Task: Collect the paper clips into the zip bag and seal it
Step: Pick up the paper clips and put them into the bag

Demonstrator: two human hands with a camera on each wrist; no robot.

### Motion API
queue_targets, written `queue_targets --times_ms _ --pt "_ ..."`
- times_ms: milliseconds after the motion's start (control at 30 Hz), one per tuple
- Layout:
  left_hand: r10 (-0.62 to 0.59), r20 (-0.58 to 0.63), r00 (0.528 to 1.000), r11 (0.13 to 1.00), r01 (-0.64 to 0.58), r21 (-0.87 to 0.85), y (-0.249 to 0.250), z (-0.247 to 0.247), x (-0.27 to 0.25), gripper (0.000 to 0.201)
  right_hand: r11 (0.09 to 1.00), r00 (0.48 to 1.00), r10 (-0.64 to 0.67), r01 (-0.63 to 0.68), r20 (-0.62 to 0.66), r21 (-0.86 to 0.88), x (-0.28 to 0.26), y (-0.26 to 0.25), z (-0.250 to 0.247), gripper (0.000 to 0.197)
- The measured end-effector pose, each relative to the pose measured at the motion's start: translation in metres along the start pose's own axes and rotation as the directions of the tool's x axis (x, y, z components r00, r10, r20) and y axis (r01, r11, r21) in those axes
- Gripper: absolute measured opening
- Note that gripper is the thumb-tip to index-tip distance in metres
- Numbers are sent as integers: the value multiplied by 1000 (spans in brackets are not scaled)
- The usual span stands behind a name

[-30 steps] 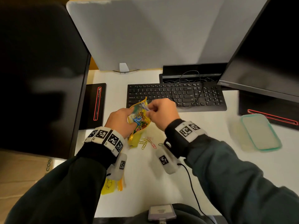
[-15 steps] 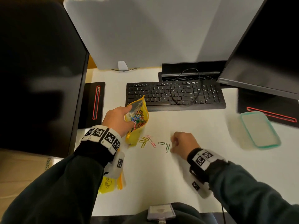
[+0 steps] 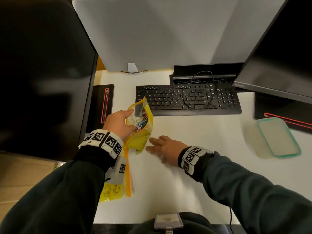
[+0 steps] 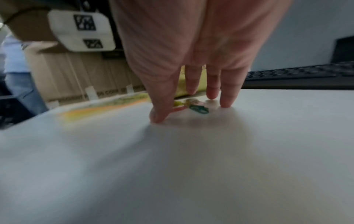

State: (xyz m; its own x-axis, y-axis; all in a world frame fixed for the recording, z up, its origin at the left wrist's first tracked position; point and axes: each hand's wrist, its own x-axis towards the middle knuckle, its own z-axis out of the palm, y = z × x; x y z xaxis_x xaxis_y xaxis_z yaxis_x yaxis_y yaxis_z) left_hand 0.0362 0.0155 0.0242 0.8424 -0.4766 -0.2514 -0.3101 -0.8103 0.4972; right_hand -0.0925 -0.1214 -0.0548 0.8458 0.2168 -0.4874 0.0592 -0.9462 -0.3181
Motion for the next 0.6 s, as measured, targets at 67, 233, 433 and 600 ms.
queue_targets --times_ms 67,233,433,600 --pt "-2 1 1000 1000 2 -3 0 1 0 59 996 998 -48 50 27 -75 5 0 -1 53" --pt "-4 6 1000 1000 4 -16 0 1 -1 58 987 986 -157 154 -55 -44 4 5 -3 35" --pt "5 10 1000 1000 -5 -25 2 3 0 58 992 993 -110 107 -45 -65 -6 2 -1 28" --pt "24 12 1000 1000 -24 -12 5 6 0 58 996 991 90 -89 -95 7 -5 0 0 20"
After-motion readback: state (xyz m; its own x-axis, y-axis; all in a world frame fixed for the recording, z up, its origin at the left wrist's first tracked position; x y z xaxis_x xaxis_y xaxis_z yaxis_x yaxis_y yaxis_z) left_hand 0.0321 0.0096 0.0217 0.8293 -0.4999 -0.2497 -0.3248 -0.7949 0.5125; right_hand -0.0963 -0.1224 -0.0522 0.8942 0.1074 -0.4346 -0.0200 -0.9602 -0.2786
